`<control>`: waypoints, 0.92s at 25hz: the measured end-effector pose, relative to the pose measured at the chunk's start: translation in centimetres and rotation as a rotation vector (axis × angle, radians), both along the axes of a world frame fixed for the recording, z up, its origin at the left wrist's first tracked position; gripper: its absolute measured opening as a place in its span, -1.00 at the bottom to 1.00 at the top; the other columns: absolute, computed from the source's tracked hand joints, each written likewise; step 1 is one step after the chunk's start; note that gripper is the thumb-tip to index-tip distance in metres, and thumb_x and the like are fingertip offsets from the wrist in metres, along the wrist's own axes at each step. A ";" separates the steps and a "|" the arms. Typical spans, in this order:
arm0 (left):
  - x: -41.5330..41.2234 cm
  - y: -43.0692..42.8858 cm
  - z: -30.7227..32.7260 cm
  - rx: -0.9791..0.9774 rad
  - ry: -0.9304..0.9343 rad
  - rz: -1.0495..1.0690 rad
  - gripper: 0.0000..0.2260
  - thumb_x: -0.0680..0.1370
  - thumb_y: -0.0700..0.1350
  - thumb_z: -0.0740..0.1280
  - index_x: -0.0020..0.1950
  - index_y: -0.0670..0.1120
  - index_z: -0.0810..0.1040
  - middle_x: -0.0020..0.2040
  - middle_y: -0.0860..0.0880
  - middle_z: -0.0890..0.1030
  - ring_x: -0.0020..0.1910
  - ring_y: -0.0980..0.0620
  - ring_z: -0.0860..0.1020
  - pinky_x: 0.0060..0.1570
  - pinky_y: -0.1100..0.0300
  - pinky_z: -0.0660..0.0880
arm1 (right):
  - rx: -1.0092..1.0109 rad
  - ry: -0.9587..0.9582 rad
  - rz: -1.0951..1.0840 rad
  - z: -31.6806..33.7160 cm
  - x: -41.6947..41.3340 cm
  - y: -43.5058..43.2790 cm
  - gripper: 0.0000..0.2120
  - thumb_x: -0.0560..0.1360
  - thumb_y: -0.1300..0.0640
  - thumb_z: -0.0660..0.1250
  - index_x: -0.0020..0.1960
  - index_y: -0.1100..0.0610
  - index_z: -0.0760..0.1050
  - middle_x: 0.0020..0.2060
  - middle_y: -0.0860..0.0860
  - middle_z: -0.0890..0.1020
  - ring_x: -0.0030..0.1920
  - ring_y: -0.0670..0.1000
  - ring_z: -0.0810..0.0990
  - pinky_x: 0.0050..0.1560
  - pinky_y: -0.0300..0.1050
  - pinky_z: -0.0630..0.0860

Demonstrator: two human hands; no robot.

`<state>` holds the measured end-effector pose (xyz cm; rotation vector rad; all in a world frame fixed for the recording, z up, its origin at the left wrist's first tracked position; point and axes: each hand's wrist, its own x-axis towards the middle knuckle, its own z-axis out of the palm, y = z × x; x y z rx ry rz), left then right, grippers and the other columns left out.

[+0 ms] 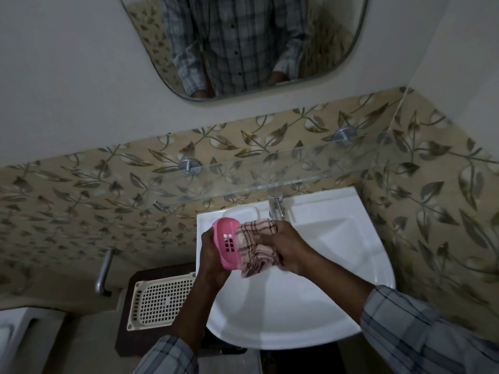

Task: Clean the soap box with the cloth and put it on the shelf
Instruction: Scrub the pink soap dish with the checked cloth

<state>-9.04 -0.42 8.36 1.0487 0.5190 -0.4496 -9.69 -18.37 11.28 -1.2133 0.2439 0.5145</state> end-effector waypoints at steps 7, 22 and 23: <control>-1.9 4.1 1.4 -0.147 -0.044 -0.140 -0.40 0.45 0.18 0.25 0.31 -0.22 0.58 0.21 -0.29 0.61 -0.02 -0.26 0.65 -0.04 -0.03 0.61 | -0.267 0.027 -0.101 -0.6 1.1 -3.0 -0.66 0.46 0.30 0.46 0.21 0.18 0.49 0.00 0.25 0.68 -0.08 0.19 0.72 -0.08 0.10 0.67; -2.5 0.3 0.5 -0.261 0.019 -0.014 -0.50 0.46 0.17 0.25 0.13 -0.17 0.67 -0.04 -0.21 0.69 -0.14 -0.17 0.66 -0.13 -0.02 0.62 | 0.213 -0.087 -0.134 -4.7 -4.6 -1.1 -0.44 0.29 -0.20 0.57 0.18 0.06 0.63 0.11 0.04 0.70 0.10 -0.06 0.65 0.13 -0.18 0.53; -2.6 -0.1 0.5 -0.243 0.014 -0.034 -0.50 0.46 0.18 0.25 0.15 -0.17 0.67 -0.03 -0.21 0.68 -0.13 -0.16 0.66 -0.14 -0.01 0.62 | 0.215 -0.146 -0.234 -4.9 -4.9 -0.3 -0.51 0.35 -0.07 0.57 0.20 0.10 0.61 0.10 0.10 0.70 0.09 0.02 0.67 0.08 -0.16 0.58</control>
